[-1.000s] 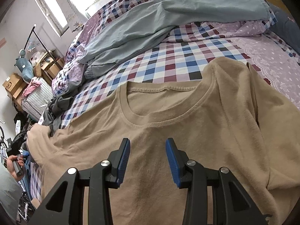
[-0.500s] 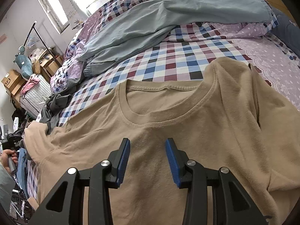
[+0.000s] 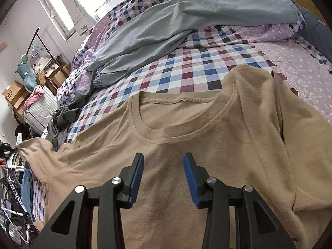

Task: Fold clothes
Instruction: 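Pull the held shirt edge outward with the left gripper to spread it, then open the left gripper and release the shirt edge onto the bed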

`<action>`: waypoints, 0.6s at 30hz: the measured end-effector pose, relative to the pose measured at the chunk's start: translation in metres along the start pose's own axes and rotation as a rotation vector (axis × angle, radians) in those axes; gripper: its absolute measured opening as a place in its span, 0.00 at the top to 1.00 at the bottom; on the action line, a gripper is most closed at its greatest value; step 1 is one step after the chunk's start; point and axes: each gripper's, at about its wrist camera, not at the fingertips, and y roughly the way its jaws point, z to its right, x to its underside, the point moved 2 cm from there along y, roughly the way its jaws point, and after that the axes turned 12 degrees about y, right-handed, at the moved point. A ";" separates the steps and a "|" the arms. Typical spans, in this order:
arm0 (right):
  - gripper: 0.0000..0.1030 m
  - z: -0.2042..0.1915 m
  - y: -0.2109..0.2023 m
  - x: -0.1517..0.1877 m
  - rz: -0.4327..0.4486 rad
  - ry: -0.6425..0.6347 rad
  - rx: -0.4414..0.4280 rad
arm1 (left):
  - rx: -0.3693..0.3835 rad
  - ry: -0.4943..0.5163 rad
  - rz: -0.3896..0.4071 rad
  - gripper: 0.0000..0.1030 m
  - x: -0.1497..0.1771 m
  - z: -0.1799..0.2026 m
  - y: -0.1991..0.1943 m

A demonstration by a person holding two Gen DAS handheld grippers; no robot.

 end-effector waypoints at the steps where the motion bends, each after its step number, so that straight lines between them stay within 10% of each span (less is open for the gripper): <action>1: 0.58 -0.001 0.000 0.001 -0.001 -0.005 0.001 | 0.048 -0.045 -0.023 0.98 0.002 -0.003 0.012; 3: 0.58 -0.002 0.000 0.001 0.000 -0.014 0.005 | 0.110 -0.066 0.041 0.86 0.006 -0.001 0.012; 6: 0.58 -0.001 0.001 -0.001 0.002 -0.010 0.004 | 0.149 -0.035 0.184 0.22 0.014 0.013 -0.007; 12: 0.58 0.000 0.001 -0.001 -0.002 -0.007 0.002 | 0.290 -0.087 0.335 0.19 0.044 0.036 -0.055; 18: 0.58 -0.005 -0.004 -0.001 0.019 -0.019 -0.011 | 0.557 0.084 0.330 0.19 0.127 0.136 -0.110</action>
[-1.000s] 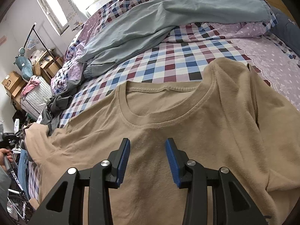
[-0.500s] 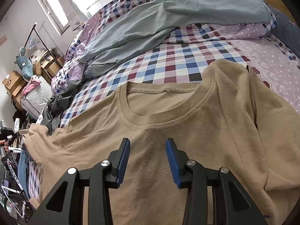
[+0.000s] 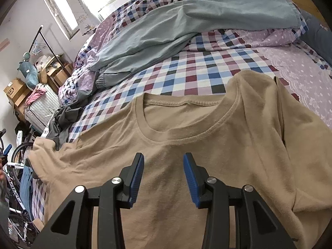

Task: Fold clothes
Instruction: 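Open the left gripper and release the shirt edge onto the bed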

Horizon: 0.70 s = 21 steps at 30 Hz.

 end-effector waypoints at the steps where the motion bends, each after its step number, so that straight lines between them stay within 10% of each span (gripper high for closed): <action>1: 0.58 0.000 -0.001 -0.001 0.006 0.001 -0.003 | 0.067 0.016 -0.023 0.19 0.017 0.025 0.002; 9: 0.58 0.024 -0.045 -0.027 0.115 0.064 -0.055 | 0.549 0.126 -0.290 0.18 0.172 0.205 0.025; 14: 0.58 0.083 -0.105 -0.054 0.250 0.172 -0.022 | 0.582 0.419 -0.320 0.18 0.226 0.250 0.024; 21: 0.56 0.171 -0.153 -0.051 0.297 0.295 0.153 | 0.562 0.380 -0.426 0.18 0.254 0.253 0.051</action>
